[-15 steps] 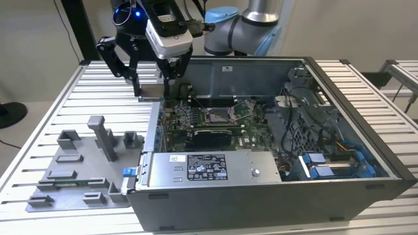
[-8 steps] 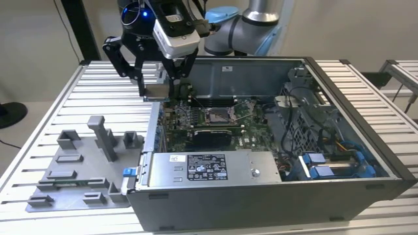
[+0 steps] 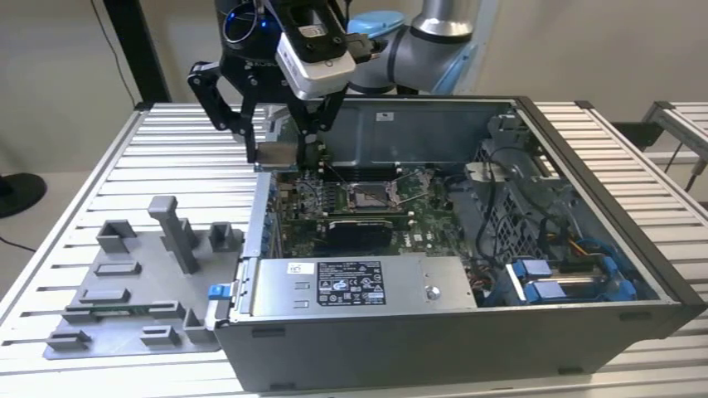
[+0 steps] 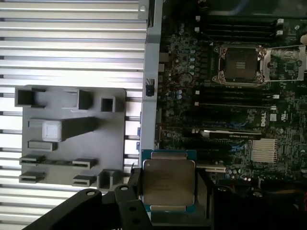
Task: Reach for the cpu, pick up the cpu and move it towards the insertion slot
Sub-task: 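Pick up the cpu and move it towards the insertion slot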
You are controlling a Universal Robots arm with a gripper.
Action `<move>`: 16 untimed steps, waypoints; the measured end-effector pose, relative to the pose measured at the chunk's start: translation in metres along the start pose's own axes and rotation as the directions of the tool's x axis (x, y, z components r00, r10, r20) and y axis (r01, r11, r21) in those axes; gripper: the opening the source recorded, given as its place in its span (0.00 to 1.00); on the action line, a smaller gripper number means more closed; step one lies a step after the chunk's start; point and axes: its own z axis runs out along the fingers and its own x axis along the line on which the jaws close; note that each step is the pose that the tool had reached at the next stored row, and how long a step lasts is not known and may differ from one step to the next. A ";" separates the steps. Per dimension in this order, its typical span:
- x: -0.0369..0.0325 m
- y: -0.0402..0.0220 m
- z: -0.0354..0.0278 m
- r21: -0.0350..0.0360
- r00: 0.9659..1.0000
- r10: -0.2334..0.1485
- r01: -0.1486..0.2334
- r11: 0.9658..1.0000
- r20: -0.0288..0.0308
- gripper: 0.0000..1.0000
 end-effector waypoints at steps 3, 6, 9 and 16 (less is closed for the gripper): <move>-0.0043 -0.0001 -0.0001 0.000 1.000 0.000 0.000 1.000 0.000 0.00; -0.0087 -0.0002 -0.0003 0.000 1.000 0.000 0.000 1.000 0.000 0.00; -0.0128 -0.0002 -0.0004 0.000 1.000 0.000 0.000 1.000 0.000 0.00; -0.0228 -0.0004 -0.0009 0.000 1.000 0.000 0.000 1.000 0.000 0.00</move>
